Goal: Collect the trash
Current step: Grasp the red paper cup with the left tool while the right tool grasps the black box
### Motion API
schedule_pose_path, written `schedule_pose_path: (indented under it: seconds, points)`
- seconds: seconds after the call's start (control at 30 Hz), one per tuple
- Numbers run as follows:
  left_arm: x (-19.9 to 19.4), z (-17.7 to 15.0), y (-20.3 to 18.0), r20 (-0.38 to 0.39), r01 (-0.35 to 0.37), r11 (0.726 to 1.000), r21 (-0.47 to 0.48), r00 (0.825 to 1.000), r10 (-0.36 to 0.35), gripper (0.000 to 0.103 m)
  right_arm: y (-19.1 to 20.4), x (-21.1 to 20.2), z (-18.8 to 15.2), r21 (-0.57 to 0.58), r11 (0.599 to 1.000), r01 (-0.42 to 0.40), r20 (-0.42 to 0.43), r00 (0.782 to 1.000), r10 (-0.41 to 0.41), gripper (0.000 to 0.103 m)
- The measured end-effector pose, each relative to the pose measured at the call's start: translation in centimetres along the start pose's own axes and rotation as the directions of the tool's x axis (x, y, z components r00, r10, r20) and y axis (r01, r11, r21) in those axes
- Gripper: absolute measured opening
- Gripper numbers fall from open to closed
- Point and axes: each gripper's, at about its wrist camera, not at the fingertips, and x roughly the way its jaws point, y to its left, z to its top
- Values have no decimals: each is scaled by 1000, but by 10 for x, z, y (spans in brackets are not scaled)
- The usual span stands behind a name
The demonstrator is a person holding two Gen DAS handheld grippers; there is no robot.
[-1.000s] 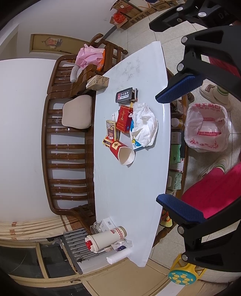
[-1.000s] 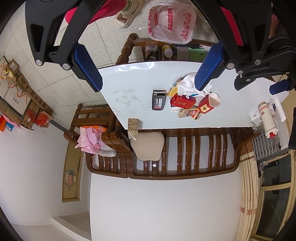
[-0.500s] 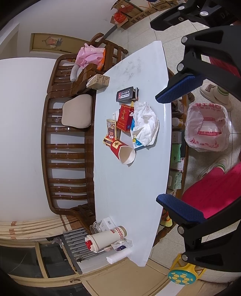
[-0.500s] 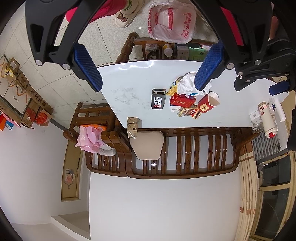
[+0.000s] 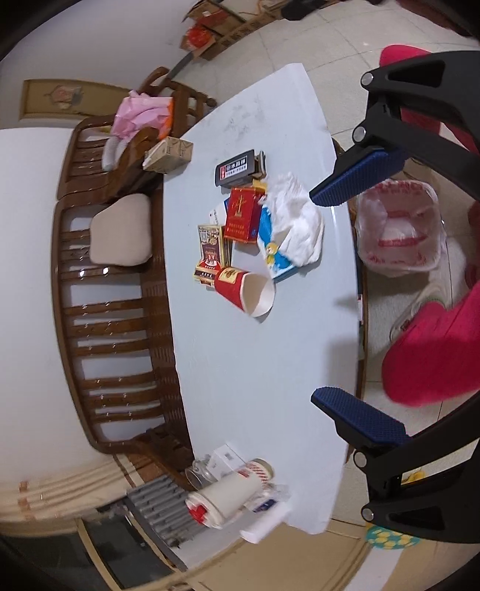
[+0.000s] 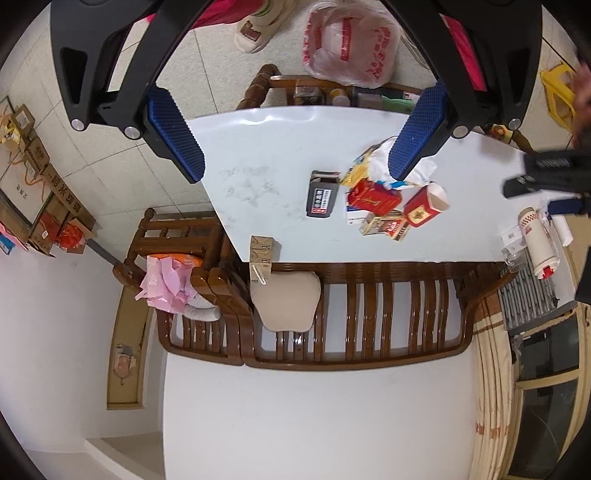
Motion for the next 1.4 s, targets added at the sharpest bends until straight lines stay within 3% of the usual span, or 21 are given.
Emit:
schedule_pose_path:
  seconds: [0.1, 0.2, 0.3, 0.5, 0.87, 1.4]
  points:
    - [12, 25, 6, -29, 18, 999, 42, 999, -17, 96, -13, 20, 21, 5, 998, -56, -45, 997, 56, 98]
    - [26, 44, 5, -70, 47, 995, 93, 997, -41, 96, -18, 41, 47, -33, 997, -63, -79, 995, 60, 98]
    - [48, 64, 2, -141, 89, 987, 136, 988, -69, 96, -16, 59, 65, -85, 995, -51, -104, 994, 42, 98]
    - [90, 90, -5, -243, 120, 977, 176, 967, -75, 96, -6, 106, 91, -137, 982, -127, -212, 972, 96, 98]
    - [162, 110, -7, -364, 130, 964, 233, 931, -38, 96, 16, 195, 104, -132, 961, -244, -391, 904, 176, 98]
    - [243, 109, -10, -468, 181, 957, 225, 882, -57, 96, 21, 308, 67, -20, 956, -293, -603, 766, 222, 98]
